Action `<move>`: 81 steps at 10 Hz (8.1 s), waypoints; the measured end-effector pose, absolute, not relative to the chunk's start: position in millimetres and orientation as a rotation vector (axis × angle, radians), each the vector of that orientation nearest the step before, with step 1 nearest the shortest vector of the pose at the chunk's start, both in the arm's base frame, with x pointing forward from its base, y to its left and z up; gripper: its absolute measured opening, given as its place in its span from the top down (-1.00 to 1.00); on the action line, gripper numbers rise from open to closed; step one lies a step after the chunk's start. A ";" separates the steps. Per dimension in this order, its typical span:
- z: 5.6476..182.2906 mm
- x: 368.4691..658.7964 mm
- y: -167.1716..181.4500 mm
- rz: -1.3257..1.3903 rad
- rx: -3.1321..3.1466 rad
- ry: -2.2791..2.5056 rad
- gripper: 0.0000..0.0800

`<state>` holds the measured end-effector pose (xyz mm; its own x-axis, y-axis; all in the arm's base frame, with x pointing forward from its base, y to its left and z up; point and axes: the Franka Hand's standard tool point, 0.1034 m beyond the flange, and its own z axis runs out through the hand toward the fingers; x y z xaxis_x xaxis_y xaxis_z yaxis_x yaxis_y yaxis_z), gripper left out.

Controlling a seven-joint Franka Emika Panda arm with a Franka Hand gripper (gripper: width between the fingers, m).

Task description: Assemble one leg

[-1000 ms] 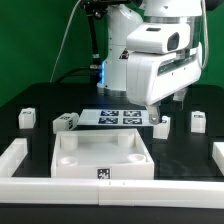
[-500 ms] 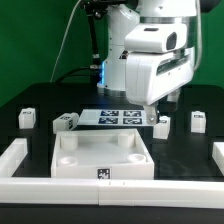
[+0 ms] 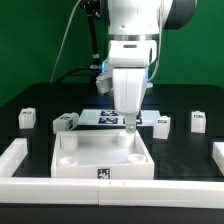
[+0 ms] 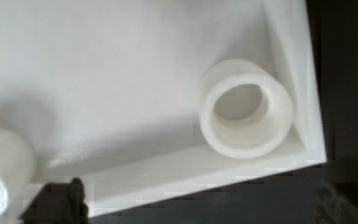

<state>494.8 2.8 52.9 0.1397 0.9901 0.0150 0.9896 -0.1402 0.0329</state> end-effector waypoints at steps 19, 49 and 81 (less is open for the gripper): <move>7.6 464.1 -50.2 0.057 2.144 2.247 0.70; 7.5 502.5 79.2 0.058 2.234 2.205 -0.59; 40.0 370.9 144.6 -1.307 2.912 -0.028 -0.62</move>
Offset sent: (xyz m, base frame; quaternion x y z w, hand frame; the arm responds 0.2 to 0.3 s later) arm -0.0198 -0.0194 -0.0160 -0.0360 0.0438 -0.1711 0.9836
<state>370.9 144.6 40.0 0.6646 0.0048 -0.7472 -0.0364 -0.9986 -0.0388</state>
